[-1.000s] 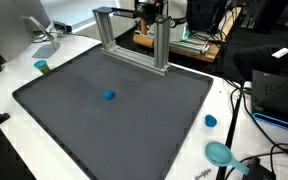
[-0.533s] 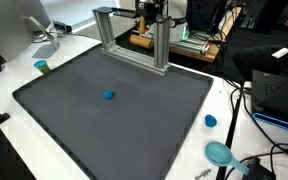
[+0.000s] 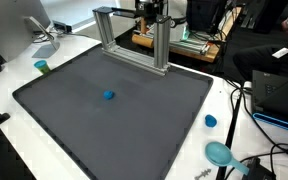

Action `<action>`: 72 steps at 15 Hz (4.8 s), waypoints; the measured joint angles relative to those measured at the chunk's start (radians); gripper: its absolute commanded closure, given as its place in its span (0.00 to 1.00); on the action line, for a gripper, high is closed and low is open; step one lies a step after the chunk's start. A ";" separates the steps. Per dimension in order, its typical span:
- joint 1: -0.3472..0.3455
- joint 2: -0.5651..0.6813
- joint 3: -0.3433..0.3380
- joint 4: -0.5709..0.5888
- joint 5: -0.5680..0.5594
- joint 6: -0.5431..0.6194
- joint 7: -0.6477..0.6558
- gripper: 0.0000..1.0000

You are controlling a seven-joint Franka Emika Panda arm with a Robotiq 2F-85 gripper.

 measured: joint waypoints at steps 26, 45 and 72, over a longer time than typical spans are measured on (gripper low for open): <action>0.000 -0.045 -0.056 -0.027 0.006 0.034 -0.066 0.19; 0.010 -0.059 -0.033 -0.028 0.005 0.033 -0.108 0.22; 0.015 -0.028 -0.064 -0.023 0.014 0.033 -0.217 0.65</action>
